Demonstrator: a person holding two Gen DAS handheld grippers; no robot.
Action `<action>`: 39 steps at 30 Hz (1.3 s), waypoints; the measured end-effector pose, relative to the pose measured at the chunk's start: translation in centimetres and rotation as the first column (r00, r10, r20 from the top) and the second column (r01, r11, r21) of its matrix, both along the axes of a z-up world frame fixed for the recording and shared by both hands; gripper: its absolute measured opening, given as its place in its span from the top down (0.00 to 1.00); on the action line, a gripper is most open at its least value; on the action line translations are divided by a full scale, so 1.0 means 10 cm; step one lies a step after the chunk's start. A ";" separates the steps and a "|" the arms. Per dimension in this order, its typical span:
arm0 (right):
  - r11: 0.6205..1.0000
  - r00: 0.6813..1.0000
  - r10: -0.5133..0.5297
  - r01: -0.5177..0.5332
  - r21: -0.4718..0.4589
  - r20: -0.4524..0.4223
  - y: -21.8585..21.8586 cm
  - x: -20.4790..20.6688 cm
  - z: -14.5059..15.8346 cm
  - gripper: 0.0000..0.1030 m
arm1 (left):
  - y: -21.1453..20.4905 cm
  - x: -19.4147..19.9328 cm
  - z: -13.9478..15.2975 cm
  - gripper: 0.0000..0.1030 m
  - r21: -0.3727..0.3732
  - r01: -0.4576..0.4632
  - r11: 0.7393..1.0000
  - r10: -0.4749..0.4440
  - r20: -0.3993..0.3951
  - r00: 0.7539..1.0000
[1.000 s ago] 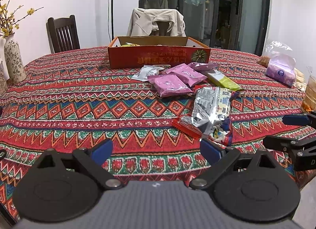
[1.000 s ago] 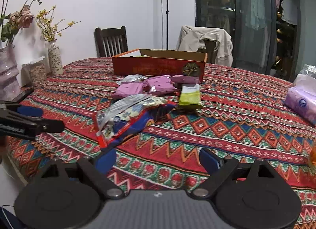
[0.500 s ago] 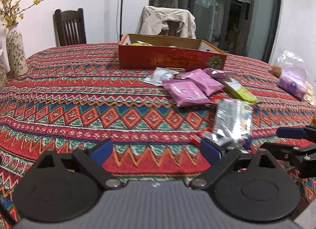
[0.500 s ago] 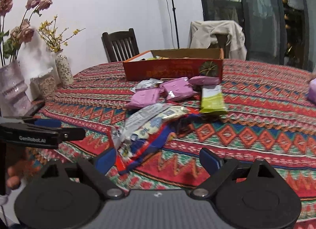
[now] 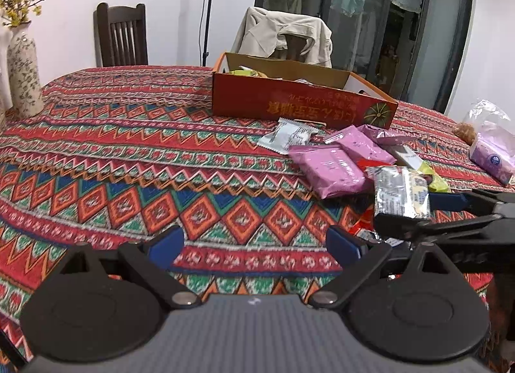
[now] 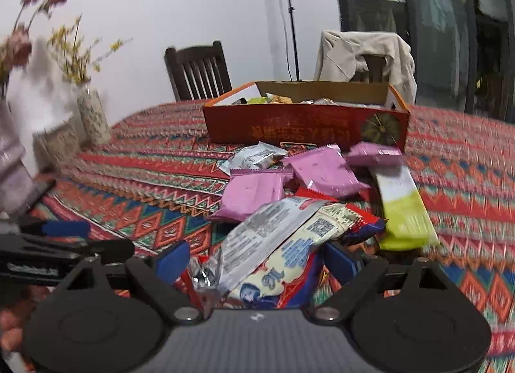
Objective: Organize snacks
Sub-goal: 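Grasp a pink packet with the left gripper while the right grasps a silver-white bar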
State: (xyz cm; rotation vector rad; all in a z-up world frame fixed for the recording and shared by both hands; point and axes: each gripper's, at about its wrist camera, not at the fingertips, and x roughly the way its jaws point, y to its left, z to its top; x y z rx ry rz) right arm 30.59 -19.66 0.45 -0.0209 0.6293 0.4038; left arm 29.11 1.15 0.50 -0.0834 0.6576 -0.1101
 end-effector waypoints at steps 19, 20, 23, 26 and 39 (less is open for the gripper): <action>0.995 0.995 -0.102 0.102 0.007 -0.020 -0.77 -0.07 0.01 0.31 | -0.95 1.14 -0.09 0.31 0.049 0.068 0.996 -0.065 -0.059 0.996; 0.995 0.995 -0.095 0.095 0.012 -0.018 -0.77 -0.06 0.00 0.31 | -0.95 1.14 -0.10 0.36 0.051 0.065 0.997 -0.062 -0.053 0.997; 0.997 0.998 -0.068 0.069 0.018 -0.014 -0.73 -0.03 0.00 0.31 | -0.90 1.03 -0.07 0.38 0.057 0.078 0.995 -0.075 -0.048 0.996; 0.999 0.999 -0.045 0.045 0.028 -0.001 -0.67 0.01 0.01 0.29 | -0.80 0.77 -0.06 0.38 0.052 0.075 0.996 -0.072 -0.045 0.996; 0.991 1.000 0.004 -0.004 -0.137 0.002 -0.16 0.20 -0.13 0.43 | -0.58 0.00 -0.10 0.31 0.091 0.094 0.991 -0.089 -0.051 0.995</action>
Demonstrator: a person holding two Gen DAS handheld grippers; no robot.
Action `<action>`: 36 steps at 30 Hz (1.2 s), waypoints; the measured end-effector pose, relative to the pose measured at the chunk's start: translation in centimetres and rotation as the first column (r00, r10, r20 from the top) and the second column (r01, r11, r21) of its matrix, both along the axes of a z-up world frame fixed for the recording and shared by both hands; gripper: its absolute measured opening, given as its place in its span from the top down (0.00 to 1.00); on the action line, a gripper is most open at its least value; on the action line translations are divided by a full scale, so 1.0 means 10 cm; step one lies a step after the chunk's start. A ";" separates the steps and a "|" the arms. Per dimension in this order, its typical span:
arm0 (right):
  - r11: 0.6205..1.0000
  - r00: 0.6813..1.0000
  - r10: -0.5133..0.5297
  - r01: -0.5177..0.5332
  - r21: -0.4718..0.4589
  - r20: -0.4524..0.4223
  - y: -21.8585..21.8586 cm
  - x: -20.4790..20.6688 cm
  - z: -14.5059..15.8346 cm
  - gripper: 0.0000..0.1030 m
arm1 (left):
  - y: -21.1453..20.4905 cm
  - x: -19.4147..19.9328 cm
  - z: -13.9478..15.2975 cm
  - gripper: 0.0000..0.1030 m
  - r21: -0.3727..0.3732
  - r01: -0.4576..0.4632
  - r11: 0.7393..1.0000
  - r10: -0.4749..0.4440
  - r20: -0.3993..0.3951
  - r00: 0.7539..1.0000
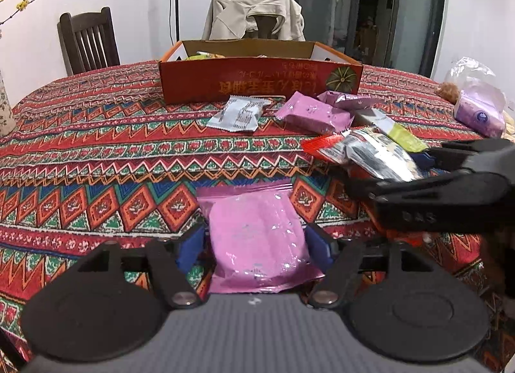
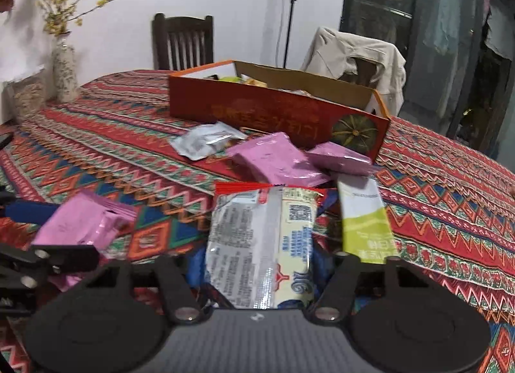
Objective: Organize snacks
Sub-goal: 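Grasp a pink packet with the left gripper while the right grasps a silver-white bar, then carry both snacks into the cardboard box and open both grippers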
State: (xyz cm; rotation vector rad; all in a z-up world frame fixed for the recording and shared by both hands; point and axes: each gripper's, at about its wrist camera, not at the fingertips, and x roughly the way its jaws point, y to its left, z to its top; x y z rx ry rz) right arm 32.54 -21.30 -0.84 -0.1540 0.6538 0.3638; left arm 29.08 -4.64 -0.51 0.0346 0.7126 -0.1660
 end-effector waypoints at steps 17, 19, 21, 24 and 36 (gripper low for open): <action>0.994 0.997 -0.072 0.074 0.082 -0.022 -0.42 -0.66 0.11 0.45 | -0.16 -0.16 0.11 0.39 0.007 0.027 1.000 -0.028 0.058 0.998; 0.993 0.998 -0.061 0.062 0.102 -0.008 -0.43 -0.65 0.15 0.45 | -0.13 -0.11 0.22 0.39 -0.020 0.030 0.999 -0.029 0.072 0.997; 0.990 0.999 -0.037 0.035 0.135 0.014 -0.47 -0.61 0.24 0.45 | -0.09 -0.01 0.37 0.39 -0.055 0.043 0.998 -0.037 0.095 0.995; 0.987 0.999 -0.007 -0.001 0.161 0.052 -0.50 -0.45 0.43 0.46 | -0.04 0.29 0.61 0.39 -0.110 0.073 0.991 -0.059 0.124 0.990; 0.976 0.997 -0.054 0.039 0.216 0.061 -0.54 1.90 1.11 0.45 | -0.12 2.14 1.13 0.39 -0.152 0.066 0.986 -0.043 0.150 0.988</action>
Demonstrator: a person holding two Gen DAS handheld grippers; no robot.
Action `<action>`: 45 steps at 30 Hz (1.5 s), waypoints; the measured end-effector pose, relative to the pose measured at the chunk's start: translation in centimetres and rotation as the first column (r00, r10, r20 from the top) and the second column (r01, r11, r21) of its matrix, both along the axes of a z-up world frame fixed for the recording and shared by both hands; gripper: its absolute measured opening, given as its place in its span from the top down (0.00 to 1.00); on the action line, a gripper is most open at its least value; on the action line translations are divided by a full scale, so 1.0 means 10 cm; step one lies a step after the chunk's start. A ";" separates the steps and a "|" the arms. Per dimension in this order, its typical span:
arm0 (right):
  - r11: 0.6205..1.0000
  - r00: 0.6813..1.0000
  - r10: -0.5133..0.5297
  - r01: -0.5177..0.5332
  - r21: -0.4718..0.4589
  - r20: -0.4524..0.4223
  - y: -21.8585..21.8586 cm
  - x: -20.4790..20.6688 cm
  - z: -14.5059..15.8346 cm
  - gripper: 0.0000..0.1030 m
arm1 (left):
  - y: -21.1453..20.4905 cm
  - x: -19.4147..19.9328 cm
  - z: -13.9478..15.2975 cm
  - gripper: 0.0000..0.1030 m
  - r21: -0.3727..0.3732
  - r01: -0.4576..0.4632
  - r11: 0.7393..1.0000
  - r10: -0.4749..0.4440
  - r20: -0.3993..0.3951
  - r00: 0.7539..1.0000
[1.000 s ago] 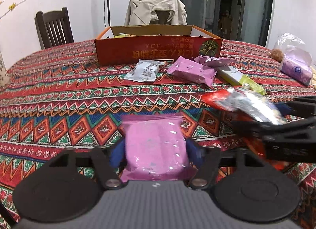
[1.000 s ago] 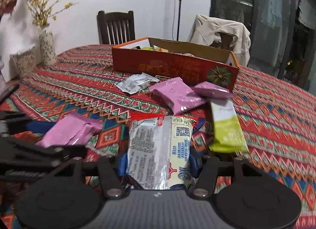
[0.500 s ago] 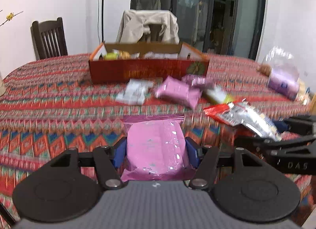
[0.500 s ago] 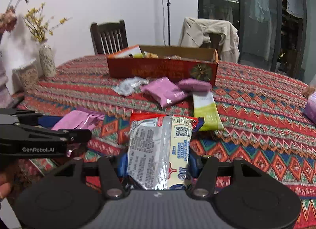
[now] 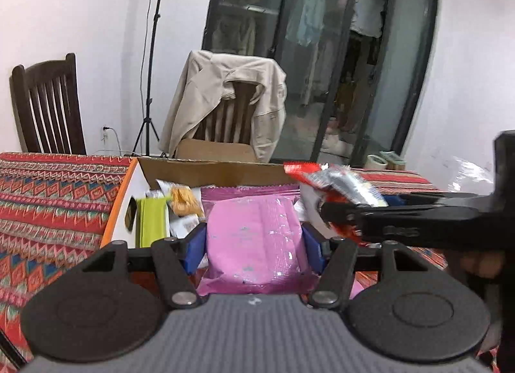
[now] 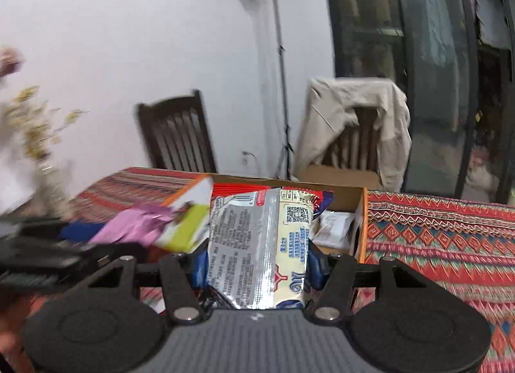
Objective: Organize snacks
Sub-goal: 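Carry both snacks into the cardboard box and open both grippers, then withdraw both grippers from the box back to the snack pile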
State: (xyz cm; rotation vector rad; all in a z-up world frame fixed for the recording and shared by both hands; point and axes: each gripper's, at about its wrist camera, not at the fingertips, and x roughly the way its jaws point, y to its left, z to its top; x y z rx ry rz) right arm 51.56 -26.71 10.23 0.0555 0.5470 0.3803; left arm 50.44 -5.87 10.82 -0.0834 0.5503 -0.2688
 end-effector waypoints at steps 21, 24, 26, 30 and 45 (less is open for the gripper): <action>0.972 0.990 -0.100 0.118 -0.205 0.095 -0.10 0.43 -0.30 0.30 | -0.42 1.21 -0.71 0.37 -0.020 0.049 0.999 -0.052 -0.209 0.977; 0.972 0.987 -0.113 0.134 -0.194 0.116 -0.22 0.28 -0.15 0.30 | -0.48 1.08 -0.66 0.29 0.011 0.060 0.998 -0.057 -0.183 0.981; 0.973 0.985 -0.110 0.134 -0.189 0.134 -0.27 0.15 -0.06 0.30 | -0.43 0.97 -0.55 0.28 0.018 0.069 0.997 -0.065 -0.160 0.985; 0.974 0.983 -0.085 0.116 -0.196 0.161 -0.30 -0.16 0.12 0.30 | -0.23 0.60 -0.19 0.27 0.038 0.053 0.998 -0.050 -0.081 0.995; 0.992 0.969 -0.008 0.039 -0.120 0.247 -0.43 -1.89 0.50 0.28 | 0.53 -1.88 0.31 0.11 0.065 -0.030 0.997 0.019 0.165 0.986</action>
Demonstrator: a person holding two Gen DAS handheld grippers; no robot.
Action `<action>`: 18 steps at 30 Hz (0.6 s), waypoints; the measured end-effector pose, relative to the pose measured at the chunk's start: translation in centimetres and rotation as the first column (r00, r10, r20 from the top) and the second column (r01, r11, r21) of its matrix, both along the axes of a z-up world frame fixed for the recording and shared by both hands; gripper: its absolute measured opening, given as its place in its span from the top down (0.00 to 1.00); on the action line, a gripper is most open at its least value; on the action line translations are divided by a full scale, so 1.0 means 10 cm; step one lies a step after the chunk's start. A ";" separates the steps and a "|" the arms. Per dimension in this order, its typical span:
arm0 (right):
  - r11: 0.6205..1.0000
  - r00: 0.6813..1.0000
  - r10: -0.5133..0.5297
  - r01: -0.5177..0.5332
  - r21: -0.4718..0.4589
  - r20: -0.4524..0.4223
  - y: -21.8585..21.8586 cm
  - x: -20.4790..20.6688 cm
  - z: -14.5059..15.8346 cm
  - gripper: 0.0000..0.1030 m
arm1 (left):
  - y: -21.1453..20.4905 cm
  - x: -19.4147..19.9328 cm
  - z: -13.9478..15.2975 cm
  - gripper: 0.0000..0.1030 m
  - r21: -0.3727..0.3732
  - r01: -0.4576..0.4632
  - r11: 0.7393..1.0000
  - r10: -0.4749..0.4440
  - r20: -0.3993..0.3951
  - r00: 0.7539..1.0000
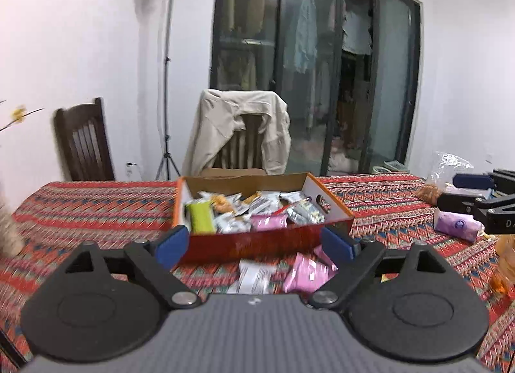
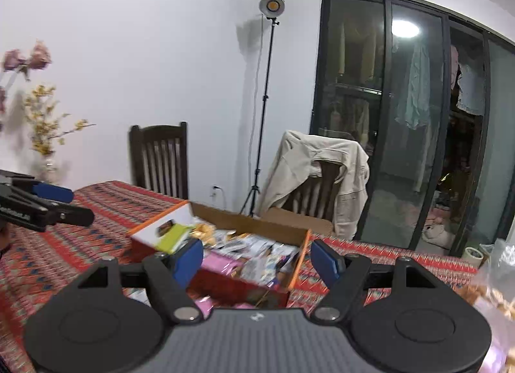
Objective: Organize snacks
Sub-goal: 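Withdraw both grippers from the box back to the snack pile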
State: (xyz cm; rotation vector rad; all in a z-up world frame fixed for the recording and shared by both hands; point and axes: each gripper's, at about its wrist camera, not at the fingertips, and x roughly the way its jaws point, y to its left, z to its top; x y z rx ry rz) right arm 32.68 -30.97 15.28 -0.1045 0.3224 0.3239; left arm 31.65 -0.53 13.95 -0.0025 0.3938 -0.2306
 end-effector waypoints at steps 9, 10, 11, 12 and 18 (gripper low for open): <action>1.000 0.999 0.000 0.001 0.027 -0.046 0.03 -1.11 -0.49 0.22 | 0.07 -1.08 -0.48 0.03 0.021 -0.085 0.996 0.085 -0.004 0.996; 1.000 0.999 -0.005 0.007 0.028 -0.054 0.05 -1.21 -0.55 0.21 | 0.05 -1.17 -0.56 0.03 0.027 -0.087 0.996 0.087 -0.016 0.996; 0.999 0.998 -0.012 0.014 0.030 -0.066 0.07 -1.29 -0.64 0.21 | 0.04 -1.24 -0.63 0.03 0.030 -0.085 0.996 0.086 -0.029 0.996; 0.999 0.997 -0.018 0.021 0.034 -0.081 0.09 -1.37 -0.74 0.21 | 0.02 -1.31 -0.72 0.03 0.029 -0.082 0.996 0.084 -0.046 0.995; 0.998 0.982 -0.031 0.041 0.049 -0.186 0.19 -1.66 -1.21 0.21 | 0.00 -1.52 -1.05 0.03 0.054 -0.077 0.996 0.083 -0.118 0.990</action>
